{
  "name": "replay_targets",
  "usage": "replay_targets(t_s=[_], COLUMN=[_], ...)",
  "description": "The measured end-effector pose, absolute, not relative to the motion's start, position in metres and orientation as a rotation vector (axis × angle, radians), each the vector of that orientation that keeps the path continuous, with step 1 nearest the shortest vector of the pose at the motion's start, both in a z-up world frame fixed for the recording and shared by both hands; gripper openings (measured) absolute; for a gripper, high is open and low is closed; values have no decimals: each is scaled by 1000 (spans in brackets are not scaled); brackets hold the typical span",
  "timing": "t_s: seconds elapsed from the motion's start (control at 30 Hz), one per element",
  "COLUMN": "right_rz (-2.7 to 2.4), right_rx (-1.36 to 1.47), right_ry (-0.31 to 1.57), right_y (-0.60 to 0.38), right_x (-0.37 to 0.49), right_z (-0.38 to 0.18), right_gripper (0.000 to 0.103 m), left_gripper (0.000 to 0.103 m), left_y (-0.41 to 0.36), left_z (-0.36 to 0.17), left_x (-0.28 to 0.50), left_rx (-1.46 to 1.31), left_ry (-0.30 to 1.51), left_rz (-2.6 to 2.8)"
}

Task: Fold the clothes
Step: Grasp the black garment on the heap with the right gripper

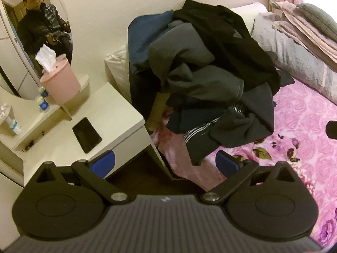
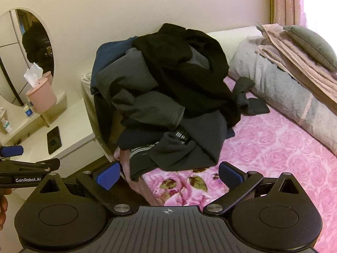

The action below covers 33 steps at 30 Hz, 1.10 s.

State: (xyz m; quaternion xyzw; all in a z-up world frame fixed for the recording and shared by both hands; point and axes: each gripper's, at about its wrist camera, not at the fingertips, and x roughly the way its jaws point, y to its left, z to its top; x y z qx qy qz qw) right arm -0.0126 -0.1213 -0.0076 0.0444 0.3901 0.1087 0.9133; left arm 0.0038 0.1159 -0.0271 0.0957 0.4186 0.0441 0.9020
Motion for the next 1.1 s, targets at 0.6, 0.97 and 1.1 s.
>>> replay_targets(t_s=[0.6, 0.97, 1.1], right_rz=[207, 257, 287], right_rx=[74, 54, 6], right_ry=[812, 594, 518], right_y=[-82, -118, -141], right_x=[1, 80, 122], right_z=[-21, -2, 13], right_gripper=[102, 102, 102], left_gripper=[100, 100, 100], left_y=[154, 127, 108], left_z=[-71, -48, -30], left_x=[28, 97, 131], left_rx=[232, 148, 115], left_ry=[983, 929, 872], left_rz=[62, 18, 31])
